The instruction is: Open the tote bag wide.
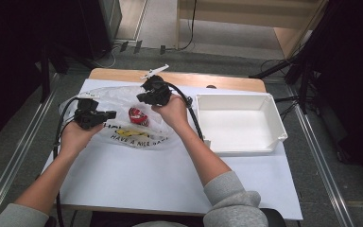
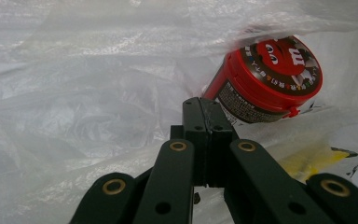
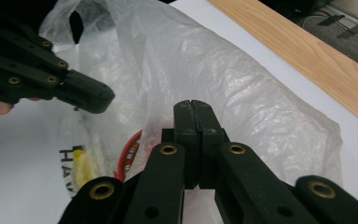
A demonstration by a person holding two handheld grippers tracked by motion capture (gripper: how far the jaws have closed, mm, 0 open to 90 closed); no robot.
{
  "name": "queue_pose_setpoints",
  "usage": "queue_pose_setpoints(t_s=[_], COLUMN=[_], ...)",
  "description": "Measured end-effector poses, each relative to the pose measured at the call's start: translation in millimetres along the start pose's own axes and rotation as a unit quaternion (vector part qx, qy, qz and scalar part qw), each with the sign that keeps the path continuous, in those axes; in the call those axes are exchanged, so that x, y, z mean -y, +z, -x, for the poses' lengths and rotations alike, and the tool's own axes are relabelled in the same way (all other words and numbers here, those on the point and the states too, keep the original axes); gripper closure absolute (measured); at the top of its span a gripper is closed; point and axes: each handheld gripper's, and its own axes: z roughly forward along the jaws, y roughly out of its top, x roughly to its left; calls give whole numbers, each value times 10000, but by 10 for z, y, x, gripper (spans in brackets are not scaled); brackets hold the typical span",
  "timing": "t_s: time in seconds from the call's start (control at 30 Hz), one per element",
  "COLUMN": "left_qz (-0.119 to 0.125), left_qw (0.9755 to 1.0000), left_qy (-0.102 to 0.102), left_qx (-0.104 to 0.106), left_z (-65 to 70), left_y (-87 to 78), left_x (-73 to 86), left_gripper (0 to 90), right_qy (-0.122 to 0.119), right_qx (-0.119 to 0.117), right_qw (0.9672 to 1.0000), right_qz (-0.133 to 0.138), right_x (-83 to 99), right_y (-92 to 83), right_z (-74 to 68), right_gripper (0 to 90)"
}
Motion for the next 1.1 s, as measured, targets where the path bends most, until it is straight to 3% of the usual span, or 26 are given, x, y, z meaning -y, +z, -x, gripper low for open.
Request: queue_pose_setpoints(t_s=[0.13, 0.43, 0.77, 0.83, 1.1], left_qz=[-12, -271, -262, -278, -382], left_qw=[10000, 9996, 9996, 9996, 9992], left_qy=[3, -13, 35, 40, 113], left_qx=[-36, -2, 12, 18, 47], left_z=[-8, -83, -99, -104, -99], left_y=[28, 176, 214, 232, 234], left_x=[38, 147, 250, 262, 331], left_gripper=[900, 900, 900, 900, 900], right_qy=[-10, 297, 600, 569, 659], right_qx=[100, 350, 495, 551, 696], right_qw=[9999, 9988, 9969, 9968, 9947], right_qz=[-43, -144, -107, -102, -374], right_x=[-6, 105, 220, 238, 355], right_y=[81, 217, 417, 456, 647], right_z=[52, 321, 479, 499, 589], right_gripper=[900, 900, 900, 900, 900])
